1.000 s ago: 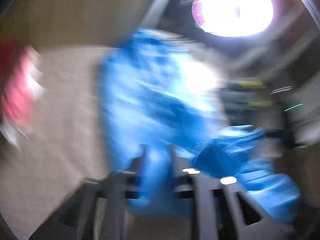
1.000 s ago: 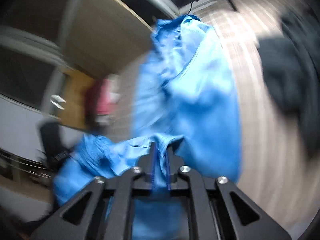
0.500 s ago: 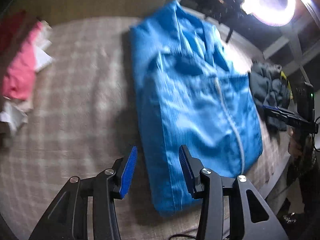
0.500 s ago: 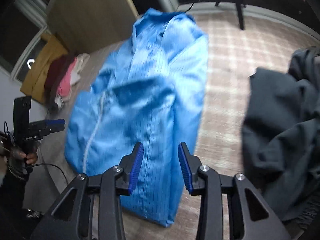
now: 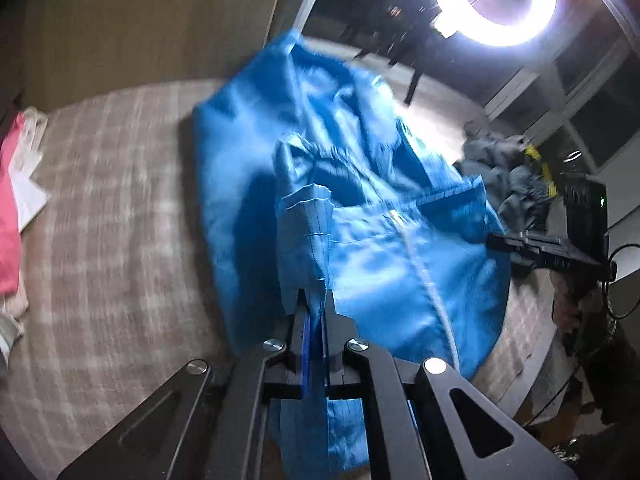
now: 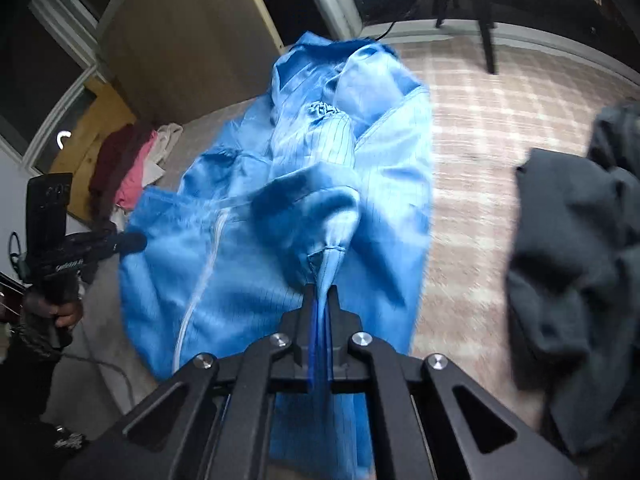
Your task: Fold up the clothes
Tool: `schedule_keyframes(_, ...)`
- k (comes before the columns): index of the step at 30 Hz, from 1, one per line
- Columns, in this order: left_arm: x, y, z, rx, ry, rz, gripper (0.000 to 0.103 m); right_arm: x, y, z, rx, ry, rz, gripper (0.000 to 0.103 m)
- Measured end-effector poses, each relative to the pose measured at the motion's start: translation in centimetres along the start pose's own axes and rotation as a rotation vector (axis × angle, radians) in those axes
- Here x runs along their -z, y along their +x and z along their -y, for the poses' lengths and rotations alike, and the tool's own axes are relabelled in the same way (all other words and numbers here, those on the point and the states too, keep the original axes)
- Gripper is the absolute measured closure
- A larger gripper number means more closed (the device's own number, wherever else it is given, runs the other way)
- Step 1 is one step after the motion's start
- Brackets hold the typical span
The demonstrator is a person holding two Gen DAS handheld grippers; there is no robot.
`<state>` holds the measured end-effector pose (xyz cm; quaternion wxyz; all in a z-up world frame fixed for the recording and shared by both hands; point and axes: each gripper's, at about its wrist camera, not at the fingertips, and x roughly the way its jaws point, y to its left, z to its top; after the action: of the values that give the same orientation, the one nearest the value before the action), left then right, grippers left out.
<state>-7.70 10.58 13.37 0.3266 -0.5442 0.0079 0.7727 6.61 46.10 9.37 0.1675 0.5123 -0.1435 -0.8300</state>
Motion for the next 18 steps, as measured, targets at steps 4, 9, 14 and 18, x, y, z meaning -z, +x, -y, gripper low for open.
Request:
schedule_keyframes(4,-0.4,3.5,-1.1,-0.113,0.023,-0.09,0.085,-1.0,2.0,0.6,0.096,-0.001,-0.058,0.09)
schedule_keyframes(9,-0.5,0.6,-1.0,-0.187,0.026,0.002,0.081,-2.0,0.4,-1.2,0.256,-0.074,0.005,0.085)
schedule_keyframes(14,-1.3,-0.7,1.3,-0.149,0.115,0.114,0.08,-2.2,-0.6,-4.7,0.228,-0.234,0.105,0.085)
schedule_keyframes(18,-1.6,4.7,-0.7,-0.185,0.109,-0.011,0.081,-2.0,5.0,-2.5,0.282,-0.175,-0.03,0.085)
